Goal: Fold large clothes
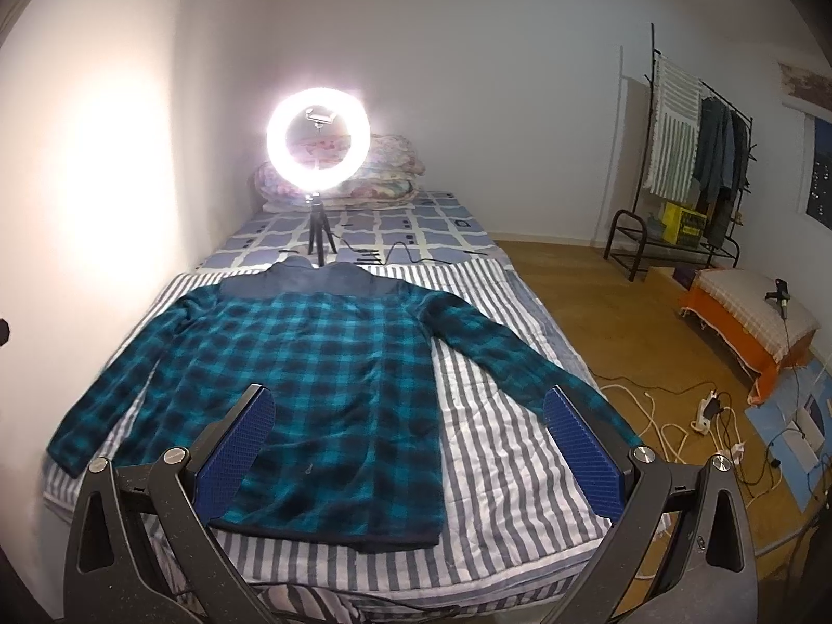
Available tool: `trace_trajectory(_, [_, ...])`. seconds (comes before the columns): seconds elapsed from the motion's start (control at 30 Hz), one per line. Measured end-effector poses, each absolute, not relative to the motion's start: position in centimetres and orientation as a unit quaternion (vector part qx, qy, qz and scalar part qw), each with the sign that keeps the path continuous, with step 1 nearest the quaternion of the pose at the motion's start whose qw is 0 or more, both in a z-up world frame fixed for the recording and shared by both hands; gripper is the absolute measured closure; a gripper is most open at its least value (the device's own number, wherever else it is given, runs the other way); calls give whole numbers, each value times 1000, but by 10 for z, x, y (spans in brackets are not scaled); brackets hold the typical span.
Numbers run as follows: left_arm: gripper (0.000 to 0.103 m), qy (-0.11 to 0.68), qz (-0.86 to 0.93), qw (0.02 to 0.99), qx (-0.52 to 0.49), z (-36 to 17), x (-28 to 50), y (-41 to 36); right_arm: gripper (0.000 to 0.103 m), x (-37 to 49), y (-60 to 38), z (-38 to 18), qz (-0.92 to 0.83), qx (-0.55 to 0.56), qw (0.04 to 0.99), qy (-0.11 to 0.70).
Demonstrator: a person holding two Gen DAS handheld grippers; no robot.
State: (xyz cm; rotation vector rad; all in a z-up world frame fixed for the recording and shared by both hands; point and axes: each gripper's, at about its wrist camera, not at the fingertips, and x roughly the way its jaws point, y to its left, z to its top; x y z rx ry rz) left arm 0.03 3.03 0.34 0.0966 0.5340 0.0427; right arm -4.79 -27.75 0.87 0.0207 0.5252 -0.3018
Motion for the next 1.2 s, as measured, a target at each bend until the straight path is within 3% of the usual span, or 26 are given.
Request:
trace_trajectory(0.43, [1,313,46,948,25,-67,-22,104,0,13,-238,20,-36,-17,975,218])
trace_trajectory(0.67, [32,350,51,935,18,-100,-34,127,0,66,-205,15,67,12,961,269])
trace_trajectory(0.83, [45,366,52,929,-2,-116,-36,139,2,101,-163,13,130,10,949,287])
trace_trajectory(1.1, [68,388,35,921,-18,-140,-28,149,32,182,-89,-18,222,45,897,380])
trace_trajectory(1.2, [70,390,34,920,-21,-145,-23,154,32,215,-61,-42,244,74,869,424])
